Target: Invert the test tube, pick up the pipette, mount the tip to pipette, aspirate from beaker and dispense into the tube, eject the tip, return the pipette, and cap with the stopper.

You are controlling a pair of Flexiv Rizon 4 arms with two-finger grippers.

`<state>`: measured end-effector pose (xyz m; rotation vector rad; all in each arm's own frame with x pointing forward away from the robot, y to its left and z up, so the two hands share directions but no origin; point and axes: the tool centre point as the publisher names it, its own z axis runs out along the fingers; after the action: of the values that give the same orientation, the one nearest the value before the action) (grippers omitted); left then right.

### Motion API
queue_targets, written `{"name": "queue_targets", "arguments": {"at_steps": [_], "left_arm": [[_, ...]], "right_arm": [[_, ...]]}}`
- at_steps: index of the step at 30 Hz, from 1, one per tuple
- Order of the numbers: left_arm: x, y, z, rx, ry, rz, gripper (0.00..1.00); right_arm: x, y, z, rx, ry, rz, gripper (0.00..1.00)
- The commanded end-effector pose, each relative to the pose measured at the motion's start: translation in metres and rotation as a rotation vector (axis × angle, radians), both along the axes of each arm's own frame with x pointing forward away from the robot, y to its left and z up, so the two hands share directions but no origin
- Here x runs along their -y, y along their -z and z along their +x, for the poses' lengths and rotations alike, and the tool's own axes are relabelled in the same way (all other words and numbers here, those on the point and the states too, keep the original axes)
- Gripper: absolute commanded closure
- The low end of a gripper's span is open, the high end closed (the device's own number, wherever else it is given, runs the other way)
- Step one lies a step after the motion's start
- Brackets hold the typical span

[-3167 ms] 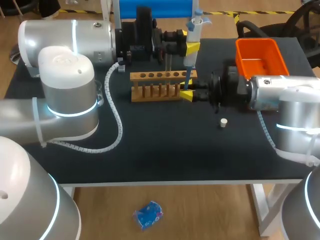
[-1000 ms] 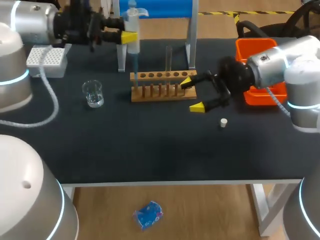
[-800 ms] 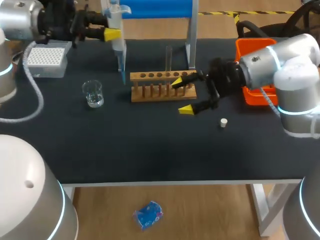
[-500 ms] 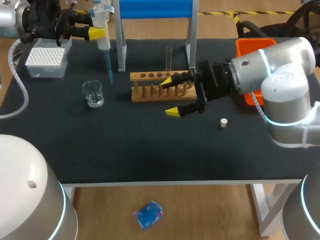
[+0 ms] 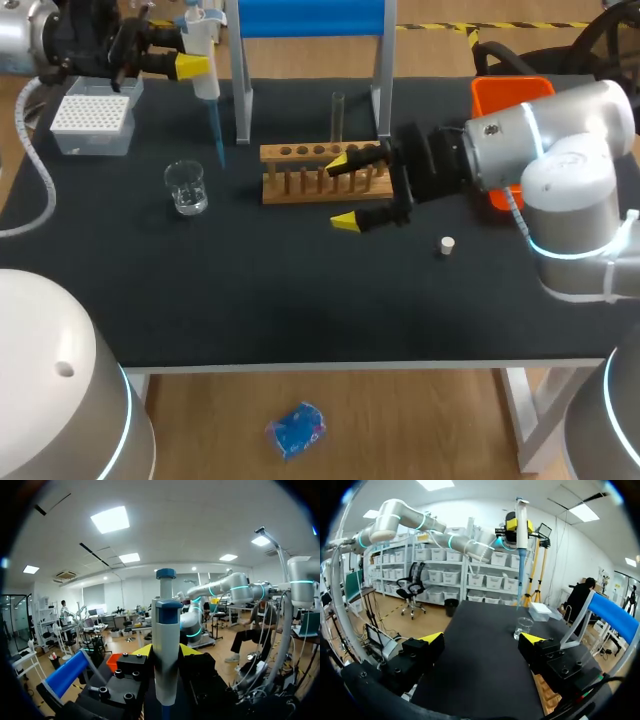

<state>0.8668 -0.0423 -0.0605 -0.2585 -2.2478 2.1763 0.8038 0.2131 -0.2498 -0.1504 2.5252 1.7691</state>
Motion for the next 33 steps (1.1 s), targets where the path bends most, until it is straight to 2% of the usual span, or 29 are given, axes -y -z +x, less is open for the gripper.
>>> {"name": "queue_targets", "arguments": {"at_steps": [1, 13, 25, 33], "left_arm": [[-0.016, 0.005, 0.020, -0.008, 0.056, 0.011, 1.00], [-0.055, 0.023, 0.052, -0.027, 0.056, 0.037, 1.00], [-0.070, 0.039, 0.066, -0.044, 0.053, 0.042, 1.00], [-0.075, 0.044, 0.073, -0.038, 0.053, 0.056, 1.00]], "right_arm": [[-0.037, 0.012, 0.000, 0.006, 0.076, -0.031, 0.00], [-0.089, 0.030, 0.013, -0.018, 0.194, -0.083, 0.00], [-0.130, 0.064, 0.044, -0.007, 0.243, -0.119, 0.00], [-0.149, 0.085, 0.060, -0.035, 0.277, -0.143, 0.00]]}}
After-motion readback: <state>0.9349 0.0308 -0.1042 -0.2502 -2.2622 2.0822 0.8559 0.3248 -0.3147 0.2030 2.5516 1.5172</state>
